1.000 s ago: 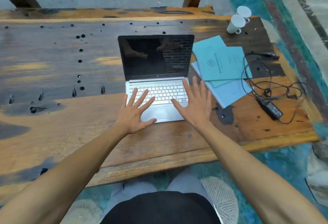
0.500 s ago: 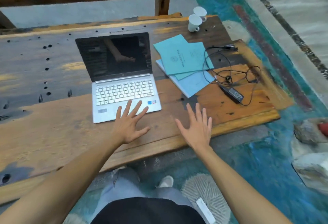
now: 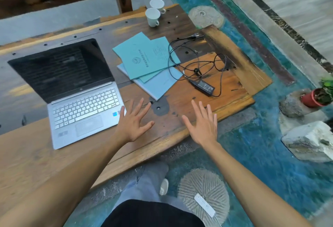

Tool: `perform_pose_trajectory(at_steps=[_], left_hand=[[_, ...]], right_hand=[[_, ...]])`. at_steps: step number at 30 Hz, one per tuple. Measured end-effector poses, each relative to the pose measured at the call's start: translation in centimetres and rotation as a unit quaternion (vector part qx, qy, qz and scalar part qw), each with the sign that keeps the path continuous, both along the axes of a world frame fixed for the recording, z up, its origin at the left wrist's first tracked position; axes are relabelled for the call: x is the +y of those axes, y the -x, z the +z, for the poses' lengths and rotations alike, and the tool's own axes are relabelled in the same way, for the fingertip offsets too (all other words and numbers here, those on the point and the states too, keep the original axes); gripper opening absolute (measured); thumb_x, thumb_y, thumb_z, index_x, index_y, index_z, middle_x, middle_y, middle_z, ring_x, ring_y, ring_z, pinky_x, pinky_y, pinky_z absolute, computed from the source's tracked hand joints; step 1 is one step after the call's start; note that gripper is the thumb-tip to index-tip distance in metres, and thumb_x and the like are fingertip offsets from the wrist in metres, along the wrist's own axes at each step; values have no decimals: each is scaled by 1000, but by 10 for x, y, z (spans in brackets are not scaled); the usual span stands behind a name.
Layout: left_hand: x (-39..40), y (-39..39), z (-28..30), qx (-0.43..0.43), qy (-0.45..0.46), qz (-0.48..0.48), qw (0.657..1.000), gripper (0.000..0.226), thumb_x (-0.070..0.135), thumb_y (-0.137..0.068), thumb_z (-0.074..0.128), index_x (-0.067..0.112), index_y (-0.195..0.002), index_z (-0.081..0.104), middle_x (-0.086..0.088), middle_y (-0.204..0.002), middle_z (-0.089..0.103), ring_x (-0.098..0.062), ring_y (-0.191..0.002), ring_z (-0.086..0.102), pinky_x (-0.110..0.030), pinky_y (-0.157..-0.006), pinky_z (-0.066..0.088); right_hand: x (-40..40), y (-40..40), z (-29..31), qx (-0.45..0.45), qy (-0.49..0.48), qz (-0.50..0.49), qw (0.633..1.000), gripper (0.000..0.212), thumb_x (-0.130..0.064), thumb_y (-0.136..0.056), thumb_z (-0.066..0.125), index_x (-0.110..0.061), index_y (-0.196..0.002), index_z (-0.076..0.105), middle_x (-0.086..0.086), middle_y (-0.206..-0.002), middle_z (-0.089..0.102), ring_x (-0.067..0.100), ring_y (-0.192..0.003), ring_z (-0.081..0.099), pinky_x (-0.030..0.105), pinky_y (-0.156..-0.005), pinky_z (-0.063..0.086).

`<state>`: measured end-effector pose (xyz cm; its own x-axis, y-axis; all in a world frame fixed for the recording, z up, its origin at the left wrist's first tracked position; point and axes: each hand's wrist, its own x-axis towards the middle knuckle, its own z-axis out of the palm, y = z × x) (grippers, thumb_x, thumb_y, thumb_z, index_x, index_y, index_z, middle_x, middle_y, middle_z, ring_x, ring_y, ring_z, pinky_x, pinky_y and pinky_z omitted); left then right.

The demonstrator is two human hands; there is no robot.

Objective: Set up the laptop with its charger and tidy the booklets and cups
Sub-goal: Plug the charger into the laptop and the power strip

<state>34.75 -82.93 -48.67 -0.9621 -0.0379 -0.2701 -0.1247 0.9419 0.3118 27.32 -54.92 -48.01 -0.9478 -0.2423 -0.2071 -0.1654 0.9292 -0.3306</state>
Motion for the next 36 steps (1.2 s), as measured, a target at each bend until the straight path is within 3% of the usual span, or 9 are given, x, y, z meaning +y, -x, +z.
perform_pose_trajectory(at_steps=[7,11,14,17,19,21,27,32,36], left_hand=[[1,105,-7,-10,-33,26,999,76,76,-92,23,45,-159,6,12,-168,-9,-27,-156,-13,-59,-121,-1],[4,165,-3,-13,-41,54,998,76,77,-92,19,44,-159,8,11,-168,-9,-27,-156,-12,-57,-123,-2],[3,207,1,-5,-48,47,998,82,79,-86,12,43,-159,9,12,-169,-7,-25,-156,-10,-57,-123,-2],[-4,243,6,4,-88,54,995,76,71,-92,24,39,-160,12,9,-169,-3,-27,-157,-6,-58,-123,4],[-9,265,10,23,-113,50,992,73,67,-95,29,37,-160,15,8,-170,1,-28,-157,-3,-55,-123,9],[-14,287,11,37,-129,48,990,69,63,-99,34,36,-160,16,8,-170,3,-28,-157,-1,-53,-124,11],[-32,347,10,28,-153,74,985,64,56,-103,38,36,-160,16,10,-170,6,-23,-157,0,-48,-124,10],[-51,394,7,4,-146,128,981,62,53,-105,36,33,-161,19,8,-169,12,-23,-157,3,-46,-124,11],[-55,437,-3,-11,-133,134,982,58,44,-106,39,25,-159,27,3,-166,26,-26,-155,16,-43,-124,16]], right_hand=[[-2,98,3,-9,20,32,999,70,-65,-102,29,-40,-162,4,-10,-171,6,17,-158,-6,46,-125,-6],[-14,157,15,-11,43,45,998,66,-54,-105,36,-35,-163,11,-11,-171,8,16,-158,-3,44,-125,-3],[-24,198,20,-24,81,26,996,64,-44,-105,43,-30,-162,19,-9,-170,16,18,-157,11,44,-127,14],[-31,228,21,-49,119,-5,992,58,-37,-105,46,-27,-160,29,-6,-164,33,20,-143,43,37,-106,43],[-34,246,19,-66,135,-19,989,53,-33,-104,47,-24,-156,37,0,-157,45,23,-132,54,35,-97,48],[-37,266,17,-75,134,-27,988,51,-31,-104,48,-22,-154,41,4,-151,52,26,-130,55,40,-102,48],[-43,333,11,-72,101,-36,992,57,-33,-102,48,-29,-157,33,8,-121,69,29,-96,68,46,-88,56],[-60,406,-2,-109,128,-62,984,47,-30,-103,51,-20,-149,46,7,-135,65,28,-125,59,42,-105,44],[-70,462,-21,-142,109,-90,980,44,-32,-102,49,-21,-145,51,8,-135,65,31,-128,56,42,-104,44]])
